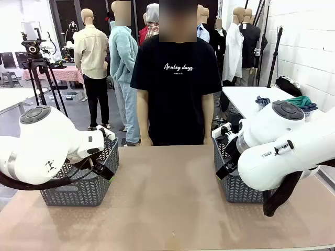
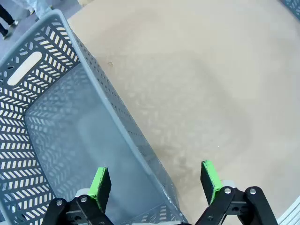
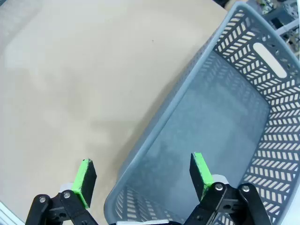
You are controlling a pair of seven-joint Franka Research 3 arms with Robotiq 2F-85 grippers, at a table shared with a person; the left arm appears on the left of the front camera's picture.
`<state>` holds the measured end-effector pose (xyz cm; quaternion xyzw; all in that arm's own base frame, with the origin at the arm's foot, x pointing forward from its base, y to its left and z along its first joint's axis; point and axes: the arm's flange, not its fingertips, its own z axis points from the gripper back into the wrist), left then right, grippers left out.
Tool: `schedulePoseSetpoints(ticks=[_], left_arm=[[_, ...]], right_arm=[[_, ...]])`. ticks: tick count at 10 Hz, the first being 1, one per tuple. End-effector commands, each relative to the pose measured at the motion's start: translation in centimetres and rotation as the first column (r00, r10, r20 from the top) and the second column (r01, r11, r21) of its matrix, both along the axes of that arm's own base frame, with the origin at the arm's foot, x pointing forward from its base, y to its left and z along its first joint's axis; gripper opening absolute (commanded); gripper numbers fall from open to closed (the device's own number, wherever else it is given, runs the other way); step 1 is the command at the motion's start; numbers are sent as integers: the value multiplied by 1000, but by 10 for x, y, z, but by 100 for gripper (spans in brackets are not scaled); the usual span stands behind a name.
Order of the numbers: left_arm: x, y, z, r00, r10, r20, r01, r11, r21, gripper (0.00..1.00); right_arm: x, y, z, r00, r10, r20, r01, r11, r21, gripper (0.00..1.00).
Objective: Sort the tops and bottoms.
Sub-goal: Lift clothes from the center of the table with your left hand.
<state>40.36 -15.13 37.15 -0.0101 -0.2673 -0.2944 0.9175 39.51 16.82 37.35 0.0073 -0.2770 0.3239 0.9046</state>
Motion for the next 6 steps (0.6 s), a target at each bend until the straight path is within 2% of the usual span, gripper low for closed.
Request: schedulePoseSetpoints(ticks=[1, 6], left_arm=[[0, 0, 0, 1000, 0, 0, 0, 1000, 0, 100], [0, 0, 0, 1000, 0, 0, 0, 1000, 0, 100]], right_arm=[[0, 0, 0, 1000, 0, 0, 0, 1000, 0, 100], [0, 0, 0, 1000, 0, 0, 0, 1000, 0, 100]])
